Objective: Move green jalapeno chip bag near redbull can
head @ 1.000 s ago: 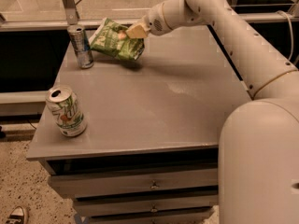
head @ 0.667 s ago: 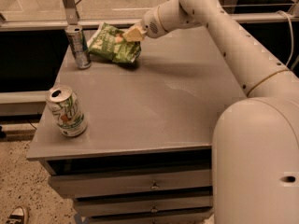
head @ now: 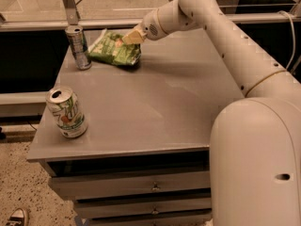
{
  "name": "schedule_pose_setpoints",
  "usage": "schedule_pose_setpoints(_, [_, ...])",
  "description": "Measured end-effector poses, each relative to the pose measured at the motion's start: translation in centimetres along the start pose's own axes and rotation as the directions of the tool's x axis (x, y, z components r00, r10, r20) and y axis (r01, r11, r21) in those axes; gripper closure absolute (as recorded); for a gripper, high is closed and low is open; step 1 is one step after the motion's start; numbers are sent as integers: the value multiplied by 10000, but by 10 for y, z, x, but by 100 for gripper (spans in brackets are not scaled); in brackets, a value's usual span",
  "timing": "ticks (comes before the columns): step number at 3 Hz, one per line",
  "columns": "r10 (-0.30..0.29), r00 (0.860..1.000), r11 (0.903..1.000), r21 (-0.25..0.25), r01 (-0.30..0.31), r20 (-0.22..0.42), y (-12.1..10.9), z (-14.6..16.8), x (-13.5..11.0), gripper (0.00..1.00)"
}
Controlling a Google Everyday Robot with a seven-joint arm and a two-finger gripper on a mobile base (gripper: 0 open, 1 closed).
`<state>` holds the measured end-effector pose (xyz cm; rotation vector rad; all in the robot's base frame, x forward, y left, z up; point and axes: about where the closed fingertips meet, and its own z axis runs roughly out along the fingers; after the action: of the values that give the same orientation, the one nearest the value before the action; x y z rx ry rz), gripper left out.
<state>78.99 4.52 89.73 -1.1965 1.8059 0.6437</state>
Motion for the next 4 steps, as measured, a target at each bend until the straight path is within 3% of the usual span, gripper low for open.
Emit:
schedule_pose_setpoints(1, [91,10000,9998,167,-91,17,-6,-4,2,1])
schedule_pose_setpoints(2, [61,9998,9980,634,-73,204,-16,-24,0,0])
schedule_pose_setpoints(3, [-171,9980,9844,1756,61,611,-39,-84,2,0])
schedule_pose_setpoints(4, [-594,9949,9466,3211,301,817,-54,-161,9,0])
